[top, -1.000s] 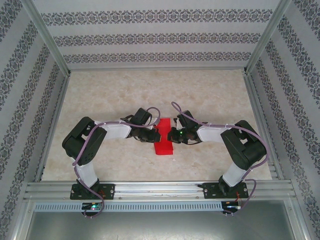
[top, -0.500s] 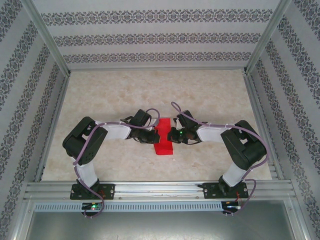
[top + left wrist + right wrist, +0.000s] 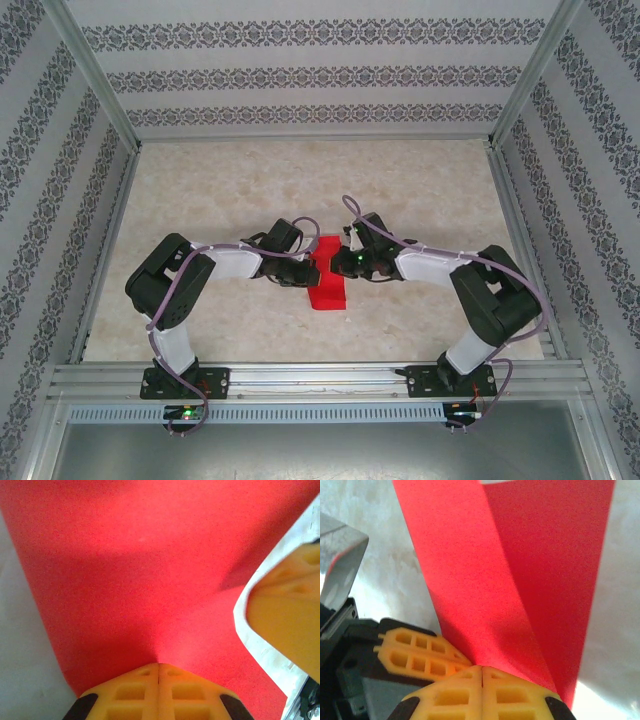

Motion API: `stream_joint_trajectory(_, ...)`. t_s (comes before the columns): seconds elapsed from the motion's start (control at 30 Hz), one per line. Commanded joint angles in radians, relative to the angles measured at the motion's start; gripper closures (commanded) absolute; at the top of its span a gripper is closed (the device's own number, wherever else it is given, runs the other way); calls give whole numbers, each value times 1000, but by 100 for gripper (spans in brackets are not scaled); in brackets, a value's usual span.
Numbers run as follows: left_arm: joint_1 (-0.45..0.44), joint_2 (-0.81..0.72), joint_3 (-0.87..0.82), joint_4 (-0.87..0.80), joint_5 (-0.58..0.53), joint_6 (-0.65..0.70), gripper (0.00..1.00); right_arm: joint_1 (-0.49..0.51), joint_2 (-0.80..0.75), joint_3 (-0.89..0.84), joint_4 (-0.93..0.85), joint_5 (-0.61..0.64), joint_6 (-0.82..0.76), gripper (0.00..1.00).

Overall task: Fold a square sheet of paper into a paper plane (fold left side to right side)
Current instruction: Hold the square sheet of paper at the center of the table.

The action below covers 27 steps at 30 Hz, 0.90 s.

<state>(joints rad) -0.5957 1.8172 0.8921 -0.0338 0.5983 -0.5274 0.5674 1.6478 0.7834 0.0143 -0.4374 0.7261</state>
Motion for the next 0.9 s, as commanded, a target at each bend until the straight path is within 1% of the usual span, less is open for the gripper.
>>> stream_joint_trajectory(0.0,-10,36,-27,-37,-52,9,97,6,58,34,83,-27,10,100)
stream_joint_trajectory(0.2,-10,36,-25,-40,-51,12,97,6,138,63,133,-39,28,100)
stream_joint_trajectory(0.43,-10,16,-41,-53,-36,17,97,-4,189,35,115,25,68,100)
stream_joint_trajectory(0.6,-10,-25,-65,-86,-18,27,97,-18,213,6,96,64,84,100)
stream_joint_trajectory(0.87,-10,-104,-142,-142,3,49,96,-32,227,-15,99,62,90,100)
